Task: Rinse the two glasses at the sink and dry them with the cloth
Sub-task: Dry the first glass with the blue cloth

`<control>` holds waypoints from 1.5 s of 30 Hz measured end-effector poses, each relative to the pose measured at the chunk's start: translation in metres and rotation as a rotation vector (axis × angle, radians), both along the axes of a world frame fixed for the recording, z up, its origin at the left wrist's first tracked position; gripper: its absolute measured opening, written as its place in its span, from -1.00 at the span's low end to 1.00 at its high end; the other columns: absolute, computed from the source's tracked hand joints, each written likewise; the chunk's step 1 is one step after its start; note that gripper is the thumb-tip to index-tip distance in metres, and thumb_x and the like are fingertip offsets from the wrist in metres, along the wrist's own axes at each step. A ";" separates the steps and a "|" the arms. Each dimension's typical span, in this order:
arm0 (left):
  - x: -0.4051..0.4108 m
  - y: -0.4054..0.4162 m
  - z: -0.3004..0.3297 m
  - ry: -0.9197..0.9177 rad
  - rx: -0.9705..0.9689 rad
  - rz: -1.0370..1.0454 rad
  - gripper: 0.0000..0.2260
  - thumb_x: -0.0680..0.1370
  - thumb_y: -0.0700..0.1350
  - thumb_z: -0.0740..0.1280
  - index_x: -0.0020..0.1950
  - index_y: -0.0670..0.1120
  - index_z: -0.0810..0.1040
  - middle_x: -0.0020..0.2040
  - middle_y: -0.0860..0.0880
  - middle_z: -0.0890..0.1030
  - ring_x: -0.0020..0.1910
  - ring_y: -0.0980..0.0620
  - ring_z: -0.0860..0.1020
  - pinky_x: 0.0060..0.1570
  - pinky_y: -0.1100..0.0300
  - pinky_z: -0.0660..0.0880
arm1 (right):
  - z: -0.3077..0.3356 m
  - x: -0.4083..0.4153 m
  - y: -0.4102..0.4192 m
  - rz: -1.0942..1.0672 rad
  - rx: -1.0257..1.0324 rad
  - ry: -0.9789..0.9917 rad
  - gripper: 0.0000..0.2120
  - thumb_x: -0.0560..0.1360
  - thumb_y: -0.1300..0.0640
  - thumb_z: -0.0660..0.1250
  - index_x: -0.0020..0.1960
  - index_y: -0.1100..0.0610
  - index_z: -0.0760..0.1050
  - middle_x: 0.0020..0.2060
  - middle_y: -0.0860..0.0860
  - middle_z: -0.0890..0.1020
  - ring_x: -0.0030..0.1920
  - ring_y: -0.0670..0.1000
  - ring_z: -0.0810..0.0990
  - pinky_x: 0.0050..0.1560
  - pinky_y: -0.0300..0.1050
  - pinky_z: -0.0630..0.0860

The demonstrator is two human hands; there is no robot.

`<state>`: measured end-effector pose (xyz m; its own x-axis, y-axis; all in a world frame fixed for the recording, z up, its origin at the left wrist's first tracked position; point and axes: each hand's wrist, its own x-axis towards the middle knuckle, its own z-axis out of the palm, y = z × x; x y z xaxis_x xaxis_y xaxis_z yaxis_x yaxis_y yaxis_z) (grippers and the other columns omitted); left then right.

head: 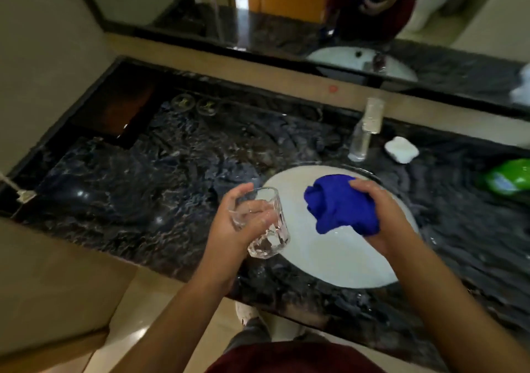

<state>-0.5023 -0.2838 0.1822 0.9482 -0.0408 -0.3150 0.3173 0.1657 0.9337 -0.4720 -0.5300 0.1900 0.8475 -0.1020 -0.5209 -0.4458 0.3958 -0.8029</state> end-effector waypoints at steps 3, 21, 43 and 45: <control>0.001 -0.049 0.007 0.098 -0.176 0.003 -0.34 0.29 -0.06 0.57 0.37 -0.04 0.47 0.20 -0.28 0.66 0.16 -0.34 0.64 0.16 -0.28 0.58 | 0.028 -0.040 -0.034 -0.211 0.276 -0.087 -0.47 0.65 0.14 0.13 -0.38 0.08 0.72 -0.31 0.00 0.73 -0.34 -0.07 0.70 -0.37 -0.28 0.56; -0.054 -0.251 0.036 -0.107 0.026 -0.019 -0.80 0.52 -0.04 0.46 0.07 0.00 0.51 0.00 0.05 0.71 -0.02 0.03 0.66 -0.11 0.06 0.60 | 0.010 -0.135 -0.111 -0.143 -0.470 -0.447 -0.64 0.57 -0.24 0.19 0.35 -0.32 0.45 0.43 -0.21 0.50 0.44 -0.16 0.45 0.47 -0.04 0.38; -0.012 -0.249 0.082 -0.175 0.153 -0.557 -0.61 0.62 0.04 0.23 -0.18 -0.19 0.69 -0.26 -0.26 0.69 -0.29 -0.05 0.67 -0.17 0.21 0.58 | 0.041 -0.096 -0.159 -0.108 0.117 -0.253 -0.69 0.60 0.05 0.34 0.32 0.04 0.58 0.12 0.06 0.73 0.13 0.12 0.71 0.15 0.05 0.61; -0.014 -0.250 0.082 -0.119 0.015 -0.502 -0.64 0.65 0.00 0.25 -0.18 -0.12 0.72 -0.28 -0.19 0.70 -0.33 -0.03 0.66 -0.23 0.17 0.59 | 0.054 -0.098 -0.162 -0.079 -0.020 -0.347 -0.74 0.58 0.07 0.37 0.26 -0.05 0.62 0.11 0.02 0.74 0.10 0.09 0.73 0.13 0.04 0.62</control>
<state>-0.5167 -0.5338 0.2646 0.8421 -0.4968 -0.2099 0.2454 0.0065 0.9694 -0.5699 -0.6923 0.2442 0.9626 -0.1814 -0.2010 -0.1142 0.4011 -0.9089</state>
